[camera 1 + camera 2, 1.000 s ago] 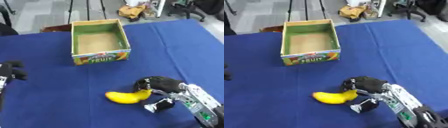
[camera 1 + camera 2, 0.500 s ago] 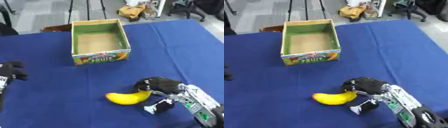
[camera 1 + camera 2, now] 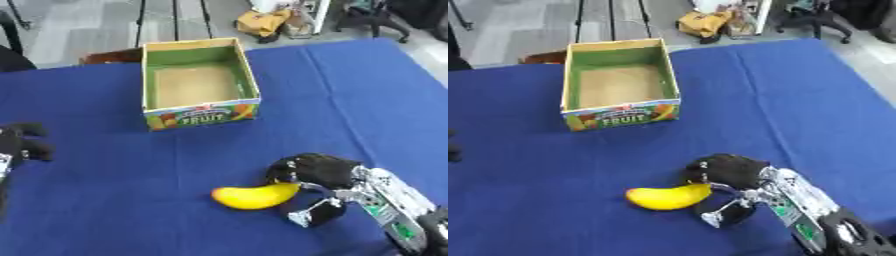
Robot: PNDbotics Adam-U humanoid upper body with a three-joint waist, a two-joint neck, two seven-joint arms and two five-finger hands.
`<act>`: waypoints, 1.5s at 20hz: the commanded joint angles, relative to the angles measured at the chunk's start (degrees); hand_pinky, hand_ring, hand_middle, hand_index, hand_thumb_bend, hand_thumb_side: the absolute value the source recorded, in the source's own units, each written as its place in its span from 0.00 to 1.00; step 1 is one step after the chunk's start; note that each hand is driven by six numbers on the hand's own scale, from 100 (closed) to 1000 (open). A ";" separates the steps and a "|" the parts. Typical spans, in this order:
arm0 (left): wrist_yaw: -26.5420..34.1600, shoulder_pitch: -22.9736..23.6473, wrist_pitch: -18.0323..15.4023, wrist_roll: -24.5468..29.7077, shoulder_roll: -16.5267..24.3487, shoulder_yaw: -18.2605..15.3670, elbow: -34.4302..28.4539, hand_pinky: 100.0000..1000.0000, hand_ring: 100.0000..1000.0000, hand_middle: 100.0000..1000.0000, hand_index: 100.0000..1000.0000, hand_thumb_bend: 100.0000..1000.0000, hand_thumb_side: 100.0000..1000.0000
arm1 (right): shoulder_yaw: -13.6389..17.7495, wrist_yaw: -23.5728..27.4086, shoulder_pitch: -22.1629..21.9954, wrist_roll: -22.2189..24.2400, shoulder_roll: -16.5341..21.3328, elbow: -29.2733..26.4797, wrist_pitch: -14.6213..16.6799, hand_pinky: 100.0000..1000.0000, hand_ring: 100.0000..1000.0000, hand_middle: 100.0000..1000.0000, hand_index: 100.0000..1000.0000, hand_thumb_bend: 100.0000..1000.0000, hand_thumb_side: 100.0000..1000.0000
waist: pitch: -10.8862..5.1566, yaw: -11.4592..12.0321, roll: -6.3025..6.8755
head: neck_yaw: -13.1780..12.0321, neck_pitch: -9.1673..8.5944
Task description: Pick up objects on the table and place them in the box.
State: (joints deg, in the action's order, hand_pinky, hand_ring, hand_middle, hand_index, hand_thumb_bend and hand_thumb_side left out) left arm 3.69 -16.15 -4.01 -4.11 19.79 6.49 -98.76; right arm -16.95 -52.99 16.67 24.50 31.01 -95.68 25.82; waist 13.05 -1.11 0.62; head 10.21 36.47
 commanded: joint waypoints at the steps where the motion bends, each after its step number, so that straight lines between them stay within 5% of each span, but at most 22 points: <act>1: 0.08 -0.78 -0.03 -0.02 1.16 -0.15 -1.08 0.49 0.50 0.57 0.69 0.51 0.80 | -0.10 -1.42 0.14 -0.62 0.85 0.89 -0.06 0.65 0.82 0.74 0.75 0.00 0.23 | -0.59 0.04 0.06 | 0.20 0.46; 3: 0.07 -0.79 -0.04 -0.02 1.16 -0.15 -1.08 0.49 0.50 0.57 0.69 0.51 0.80 | -0.14 -1.56 0.14 -0.85 0.84 0.96 -0.07 0.65 0.82 0.74 0.75 0.00 0.23 | -0.59 0.04 0.06 | 0.21 0.46; 4: 0.07 -0.77 -0.03 -0.03 1.16 -0.16 -1.07 0.49 0.50 0.57 0.69 0.51 0.80 | 0.01 -1.43 0.18 -1.09 0.79 0.80 -0.13 0.64 0.81 0.73 0.64 0.00 0.21 | -0.60 0.02 0.04 | 0.18 0.45; 30: -0.06 -0.33 -0.08 -0.09 1.58 -0.22 -0.87 0.49 0.50 0.57 0.69 0.51 0.80 | 2.38 6.66 2.83 -3.14 6.19 -5.83 -3.39 0.65 0.81 0.74 0.63 0.00 0.20 | -1.74 -0.16 -1.20 | -0.09 0.63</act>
State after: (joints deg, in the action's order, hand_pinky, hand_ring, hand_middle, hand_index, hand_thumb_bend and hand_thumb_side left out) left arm 3.69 -16.12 -4.00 -4.12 19.80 6.49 -98.76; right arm -15.51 -46.80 18.65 21.82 35.12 -100.36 22.48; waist 12.32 -1.27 -0.53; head 10.15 36.74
